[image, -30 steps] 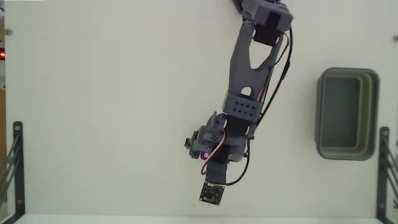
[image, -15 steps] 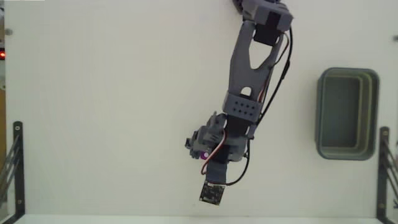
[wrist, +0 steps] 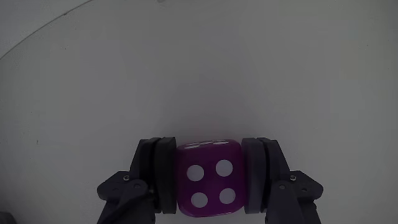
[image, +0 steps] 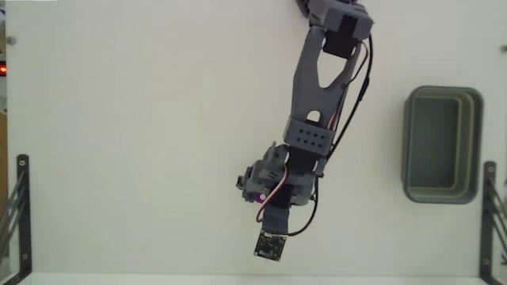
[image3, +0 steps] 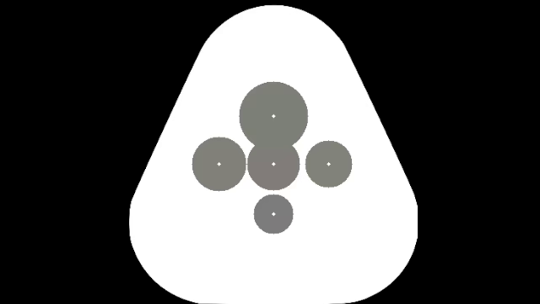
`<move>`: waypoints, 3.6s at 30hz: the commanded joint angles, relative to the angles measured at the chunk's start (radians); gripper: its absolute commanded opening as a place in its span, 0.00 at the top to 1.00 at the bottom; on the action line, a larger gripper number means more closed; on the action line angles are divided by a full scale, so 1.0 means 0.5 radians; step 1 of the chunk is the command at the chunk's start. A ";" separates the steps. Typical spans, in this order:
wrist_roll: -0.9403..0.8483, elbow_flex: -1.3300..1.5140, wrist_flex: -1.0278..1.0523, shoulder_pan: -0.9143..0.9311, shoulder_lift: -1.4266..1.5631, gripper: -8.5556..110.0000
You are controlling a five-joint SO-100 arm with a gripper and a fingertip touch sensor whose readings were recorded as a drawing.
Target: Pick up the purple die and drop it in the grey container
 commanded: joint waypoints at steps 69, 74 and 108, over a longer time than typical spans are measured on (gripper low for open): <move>0.009 -1.712 1.289 0.047 -0.279 0.43; 0.009 -1.724 1.295 0.047 -0.285 0.43; 0.009 -1.489 1.239 -0.284 -0.106 0.43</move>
